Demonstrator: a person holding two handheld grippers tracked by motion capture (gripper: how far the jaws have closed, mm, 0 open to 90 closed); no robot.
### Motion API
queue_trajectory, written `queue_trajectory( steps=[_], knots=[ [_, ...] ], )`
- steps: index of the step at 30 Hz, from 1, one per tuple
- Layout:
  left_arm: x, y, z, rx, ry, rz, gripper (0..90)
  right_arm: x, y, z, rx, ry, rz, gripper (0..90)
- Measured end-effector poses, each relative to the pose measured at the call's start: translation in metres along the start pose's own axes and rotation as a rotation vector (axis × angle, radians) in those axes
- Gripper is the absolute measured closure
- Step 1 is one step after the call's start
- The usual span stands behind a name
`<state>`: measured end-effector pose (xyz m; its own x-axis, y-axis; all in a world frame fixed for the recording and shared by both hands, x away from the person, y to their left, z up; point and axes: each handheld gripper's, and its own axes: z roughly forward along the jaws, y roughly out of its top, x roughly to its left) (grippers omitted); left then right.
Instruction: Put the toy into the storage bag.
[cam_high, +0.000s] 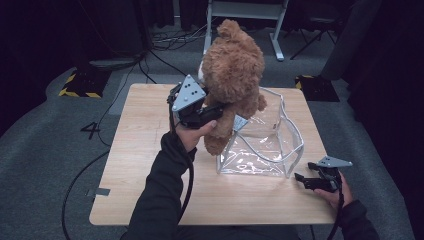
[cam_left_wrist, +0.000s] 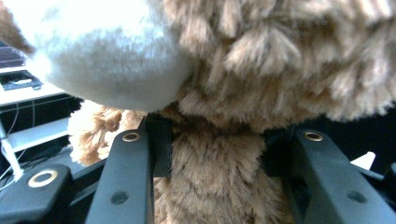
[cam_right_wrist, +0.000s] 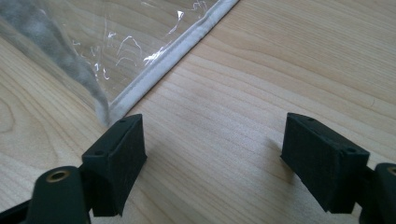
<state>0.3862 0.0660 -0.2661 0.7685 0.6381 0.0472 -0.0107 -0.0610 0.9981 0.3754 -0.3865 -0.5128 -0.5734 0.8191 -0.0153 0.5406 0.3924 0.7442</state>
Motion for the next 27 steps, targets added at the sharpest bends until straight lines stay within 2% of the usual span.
queue_trajectory(
  steps=[8, 18, 19, 23, 27],
  knots=[
    [-0.013, 0.015, 0.027, 0.019, -0.034, 0.033, 57.7, 0.000, 0.000, 0.000, -0.001, 0.001, 0.000, 21.3],
    [-0.027, 0.039, 0.052, -0.009, -0.083, 0.047, 57.3, 0.000, 0.000, 0.000, 0.000, 0.002, 0.000, 21.3],
    [-0.028, 0.040, 0.054, -0.007, -0.086, 0.053, 57.2, 0.000, 0.000, 0.000, 0.000, 0.002, 0.000, 21.3],
    [-0.031, 0.040, 0.069, -0.010, -0.100, 0.030, 56.9, 0.000, 0.000, 0.000, 0.001, 0.002, 0.000, 21.3],
    [-0.032, 0.032, 0.083, 0.006, -0.125, 0.013, 56.7, 0.000, 0.000, 0.000, -0.001, 0.002, -0.001, 21.4]
  ],
)
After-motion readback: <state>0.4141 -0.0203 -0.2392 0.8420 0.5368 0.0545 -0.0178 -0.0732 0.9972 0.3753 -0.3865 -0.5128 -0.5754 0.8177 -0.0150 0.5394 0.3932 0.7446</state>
